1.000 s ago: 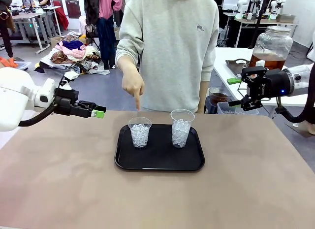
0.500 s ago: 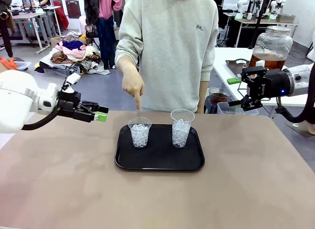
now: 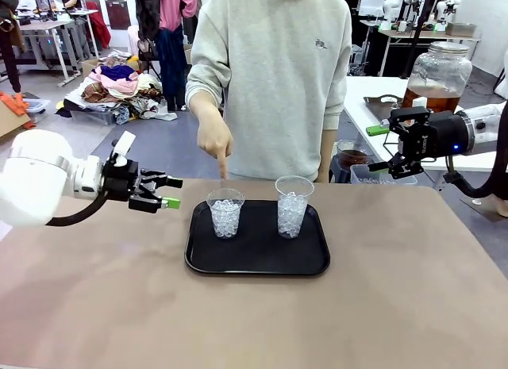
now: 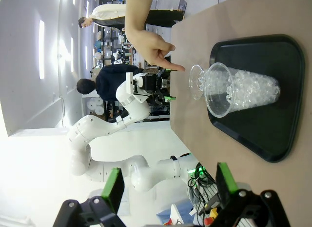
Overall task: Pour the drink into the iced cup.
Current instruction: Pick up the iced cup indicated by the human and present it to them.
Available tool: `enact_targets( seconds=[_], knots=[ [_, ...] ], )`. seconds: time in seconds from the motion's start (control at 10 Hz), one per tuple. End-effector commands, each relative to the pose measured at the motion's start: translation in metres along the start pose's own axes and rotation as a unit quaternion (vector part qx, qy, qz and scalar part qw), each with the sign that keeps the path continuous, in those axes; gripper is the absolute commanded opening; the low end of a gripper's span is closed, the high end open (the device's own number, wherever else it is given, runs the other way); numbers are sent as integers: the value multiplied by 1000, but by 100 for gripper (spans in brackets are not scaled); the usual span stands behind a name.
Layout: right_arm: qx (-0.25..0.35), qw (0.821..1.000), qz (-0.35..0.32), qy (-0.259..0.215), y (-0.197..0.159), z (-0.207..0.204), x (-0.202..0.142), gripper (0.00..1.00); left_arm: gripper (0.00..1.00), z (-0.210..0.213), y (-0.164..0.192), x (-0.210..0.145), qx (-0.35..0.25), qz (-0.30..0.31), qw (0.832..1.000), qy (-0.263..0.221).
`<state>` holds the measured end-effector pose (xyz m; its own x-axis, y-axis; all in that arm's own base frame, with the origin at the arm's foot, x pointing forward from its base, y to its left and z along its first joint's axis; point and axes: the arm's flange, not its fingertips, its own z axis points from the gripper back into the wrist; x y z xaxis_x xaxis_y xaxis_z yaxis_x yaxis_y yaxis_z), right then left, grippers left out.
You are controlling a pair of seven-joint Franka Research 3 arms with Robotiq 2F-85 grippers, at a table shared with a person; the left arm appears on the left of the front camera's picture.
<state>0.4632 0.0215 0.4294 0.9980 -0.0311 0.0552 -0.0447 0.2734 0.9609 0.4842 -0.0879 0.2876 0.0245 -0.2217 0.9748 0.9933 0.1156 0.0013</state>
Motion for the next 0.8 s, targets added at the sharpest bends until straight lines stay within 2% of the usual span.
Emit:
enact_targets(
  seconds=[0.0, 0.2, 0.7],
  knots=[
    [2, 1000, 1, 0, 1, 0, 0, 100, 100, -9, -4, -8, 13, -22, 1000, 0],
    [2, 1000, 1, 0, 1, 0, 0, 100, 100, -9, -4, -8, -9, -10, 1000, -3],
    [2, 1000, 1, 0, 1, 0, 0, 100, 100, -7, -2, -9, -5, -11, 1000, 6]
  ],
)
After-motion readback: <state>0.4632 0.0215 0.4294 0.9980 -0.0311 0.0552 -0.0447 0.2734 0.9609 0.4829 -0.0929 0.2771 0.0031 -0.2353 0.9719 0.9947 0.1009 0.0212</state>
